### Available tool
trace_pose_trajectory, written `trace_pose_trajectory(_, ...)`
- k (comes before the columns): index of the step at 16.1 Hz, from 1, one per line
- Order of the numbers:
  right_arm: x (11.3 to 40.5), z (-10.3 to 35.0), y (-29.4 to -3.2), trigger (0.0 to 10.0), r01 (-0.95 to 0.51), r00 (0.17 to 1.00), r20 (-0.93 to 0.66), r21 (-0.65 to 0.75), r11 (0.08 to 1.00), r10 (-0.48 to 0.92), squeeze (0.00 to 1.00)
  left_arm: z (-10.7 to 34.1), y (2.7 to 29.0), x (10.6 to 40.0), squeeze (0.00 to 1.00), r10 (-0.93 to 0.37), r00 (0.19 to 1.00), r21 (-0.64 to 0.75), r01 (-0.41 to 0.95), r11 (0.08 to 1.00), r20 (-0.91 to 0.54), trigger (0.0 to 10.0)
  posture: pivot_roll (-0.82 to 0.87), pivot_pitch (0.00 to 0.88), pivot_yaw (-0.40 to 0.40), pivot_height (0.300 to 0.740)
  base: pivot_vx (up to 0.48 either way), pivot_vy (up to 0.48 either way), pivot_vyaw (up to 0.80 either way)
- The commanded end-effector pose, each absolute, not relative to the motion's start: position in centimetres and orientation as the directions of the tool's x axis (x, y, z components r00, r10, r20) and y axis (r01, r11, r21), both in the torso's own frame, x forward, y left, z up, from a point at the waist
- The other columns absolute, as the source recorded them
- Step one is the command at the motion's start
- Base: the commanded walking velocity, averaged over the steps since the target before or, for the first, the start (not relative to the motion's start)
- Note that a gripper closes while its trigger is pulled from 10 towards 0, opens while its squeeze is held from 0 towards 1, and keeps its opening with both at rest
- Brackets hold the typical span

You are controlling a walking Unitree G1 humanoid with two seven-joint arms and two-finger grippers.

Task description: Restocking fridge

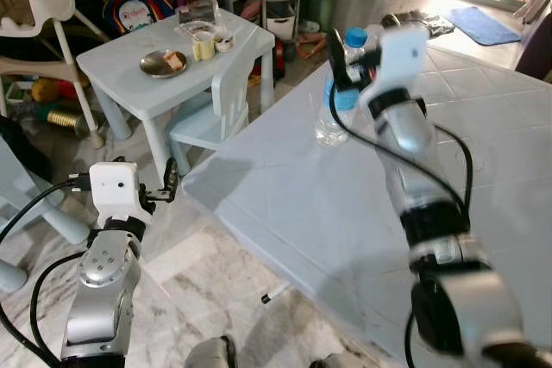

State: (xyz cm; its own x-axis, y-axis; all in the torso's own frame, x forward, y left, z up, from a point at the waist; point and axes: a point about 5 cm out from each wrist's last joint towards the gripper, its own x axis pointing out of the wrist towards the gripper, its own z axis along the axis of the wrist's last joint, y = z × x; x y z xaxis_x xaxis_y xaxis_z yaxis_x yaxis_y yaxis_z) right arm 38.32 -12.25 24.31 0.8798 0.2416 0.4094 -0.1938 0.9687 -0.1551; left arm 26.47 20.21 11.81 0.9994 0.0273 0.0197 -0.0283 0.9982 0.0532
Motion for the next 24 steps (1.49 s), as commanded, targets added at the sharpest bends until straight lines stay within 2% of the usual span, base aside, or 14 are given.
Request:
trace_pose_trajectory(1,38.6,24.6,-12.0,10.0,-0.204,0.884,0.402,-0.125,0.971,0.238,0.0,12.0,20.3,26.4,0.0,0.015,1.0,0.068,-0.016,0.998,0.017,10.0,0.03,0.077,0.018,0.74,0.0,0.0,0.0)
trace_pose_trajectory(6,39.9,24.9,-10.7,10.0,-0.232,0.922,0.307,-0.052,0.971,0.236,0.0,12.0,20.4,26.4,0.0,0.005,1.0,0.081,-0.005,0.997,0.009,10.0,0.03,0.079,0.026,0.74,0.0,0.0,0.0)
trace_pose_trajectory(7,40.1,24.7,-10.6,6.7,-0.234,0.93,0.283,-0.037,0.972,0.235,0.0,11.9,20.4,26.5,0.0,0.001,1.0,0.083,-0.001,0.997,0.007,10.0,0.03,0.079,0.027,0.74,0.0,0.0,0.0)
trace_pose_trajectory(8,40.2,24.7,-10.5,0.0,-0.232,0.936,0.264,-0.044,0.972,0.235,0.0,11.9,20.4,26.5,0.0,-0.002,1.0,0.085,0.001,0.996,0.006,10.0,0.03,0.079,0.027,0.74,0.0,0.0,0.0)
trace_pose_trajectory(13,40.9,23.5,-11.1,0.0,-0.181,0.968,0.161,-0.074,0.981,0.191,0.0,11.8,20.4,26.4,0.0,-0.006,1.0,0.091,0.006,0.996,-0.001,10.0,0.04,0.076,0.024,0.74,0.0,0.0,0.0)
trace_pose_trajectory(24,41.3,21.7,-12.1,0.0,-0.158,0.984,0.072,-0.095,0.983,0.165,0.0,11.0,19.9,26.2,0.0,-0.016,0.999,0.065,0.019,0.998,-0.04,10.0,0.04,0.05,0.022,0.74,0.0,0.0,0.0)
